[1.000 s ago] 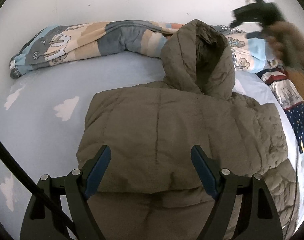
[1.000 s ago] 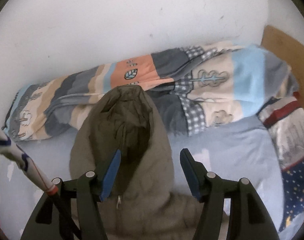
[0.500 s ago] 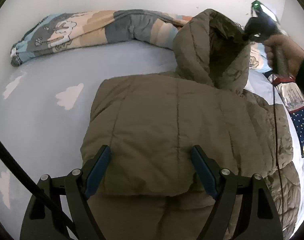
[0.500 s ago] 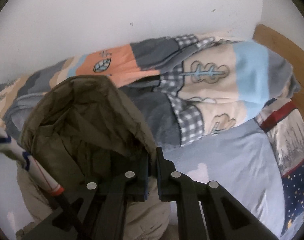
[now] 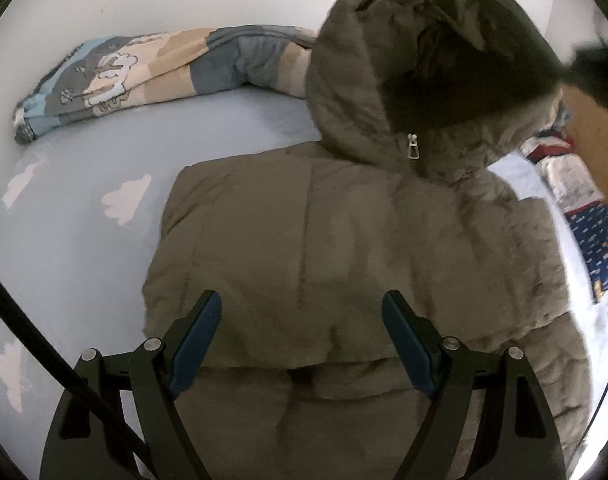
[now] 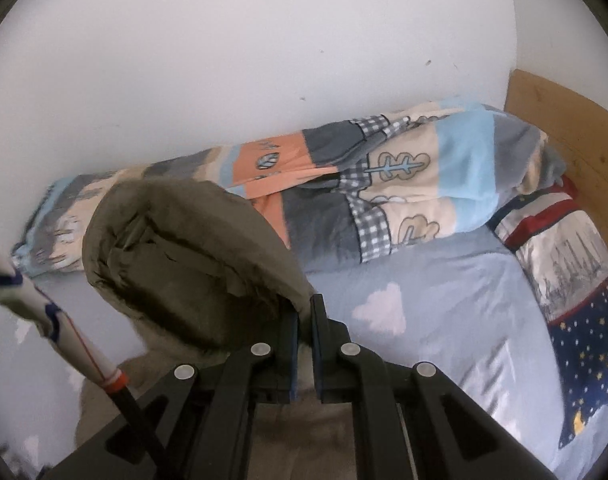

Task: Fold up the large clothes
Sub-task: 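Grasp the jacket hood with the right tool and pull it over the body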

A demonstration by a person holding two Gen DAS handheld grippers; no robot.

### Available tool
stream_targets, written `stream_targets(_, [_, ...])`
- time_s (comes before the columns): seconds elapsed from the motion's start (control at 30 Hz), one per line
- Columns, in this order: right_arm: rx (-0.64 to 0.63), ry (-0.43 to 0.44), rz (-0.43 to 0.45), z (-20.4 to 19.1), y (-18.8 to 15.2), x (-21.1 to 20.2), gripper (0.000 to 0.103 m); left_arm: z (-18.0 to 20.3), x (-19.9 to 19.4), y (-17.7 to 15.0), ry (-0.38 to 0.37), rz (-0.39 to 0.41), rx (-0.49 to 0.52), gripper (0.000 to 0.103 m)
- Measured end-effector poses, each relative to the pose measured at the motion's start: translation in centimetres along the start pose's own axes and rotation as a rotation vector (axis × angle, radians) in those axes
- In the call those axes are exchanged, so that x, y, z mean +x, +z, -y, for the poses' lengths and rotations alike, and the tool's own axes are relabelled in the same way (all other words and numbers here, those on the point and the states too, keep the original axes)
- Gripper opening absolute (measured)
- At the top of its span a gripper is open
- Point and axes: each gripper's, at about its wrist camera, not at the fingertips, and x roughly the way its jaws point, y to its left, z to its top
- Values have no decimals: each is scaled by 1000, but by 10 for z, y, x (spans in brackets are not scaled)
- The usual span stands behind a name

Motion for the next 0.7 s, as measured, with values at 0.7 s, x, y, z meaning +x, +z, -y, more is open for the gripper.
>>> stream_targets(0.7, [127,-8,-209,58,-223,-52,7,-3,-14,-5,-190,-64,-158,81])
